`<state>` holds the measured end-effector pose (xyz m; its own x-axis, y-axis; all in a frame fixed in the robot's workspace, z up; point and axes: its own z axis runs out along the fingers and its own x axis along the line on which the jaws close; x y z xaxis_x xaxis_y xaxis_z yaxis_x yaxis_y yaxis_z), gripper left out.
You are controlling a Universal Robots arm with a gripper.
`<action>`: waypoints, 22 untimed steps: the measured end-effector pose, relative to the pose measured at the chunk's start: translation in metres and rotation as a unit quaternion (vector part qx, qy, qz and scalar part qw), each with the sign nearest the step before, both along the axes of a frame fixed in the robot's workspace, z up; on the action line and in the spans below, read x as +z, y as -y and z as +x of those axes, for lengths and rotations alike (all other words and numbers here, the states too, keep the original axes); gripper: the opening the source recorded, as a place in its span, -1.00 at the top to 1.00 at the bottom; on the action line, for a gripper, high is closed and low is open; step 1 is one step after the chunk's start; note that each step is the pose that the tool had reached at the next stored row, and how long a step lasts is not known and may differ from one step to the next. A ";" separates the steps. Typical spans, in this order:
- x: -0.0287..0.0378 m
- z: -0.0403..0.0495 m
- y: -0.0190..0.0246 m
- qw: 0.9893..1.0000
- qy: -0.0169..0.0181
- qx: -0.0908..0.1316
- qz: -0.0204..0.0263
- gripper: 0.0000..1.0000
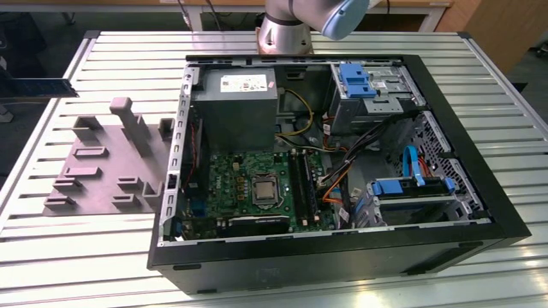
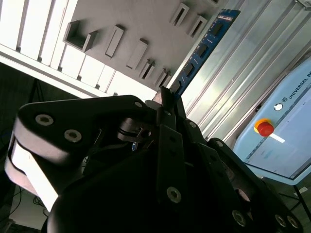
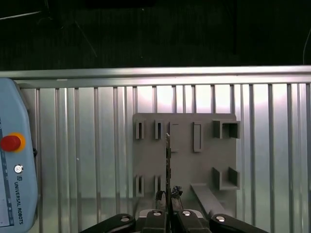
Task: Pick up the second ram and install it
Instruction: 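Pick up the second ram and move it above second insertion slot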
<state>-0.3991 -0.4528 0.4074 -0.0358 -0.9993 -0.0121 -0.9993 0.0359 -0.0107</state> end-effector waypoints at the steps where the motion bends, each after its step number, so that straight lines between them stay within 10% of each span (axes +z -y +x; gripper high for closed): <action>1: 0.0000 0.0008 0.0000 1.000 0.000 0.000 0.000 0.72; 22: 0.0000 0.0159 0.0000 1.000 0.000 0.000 0.000 0.72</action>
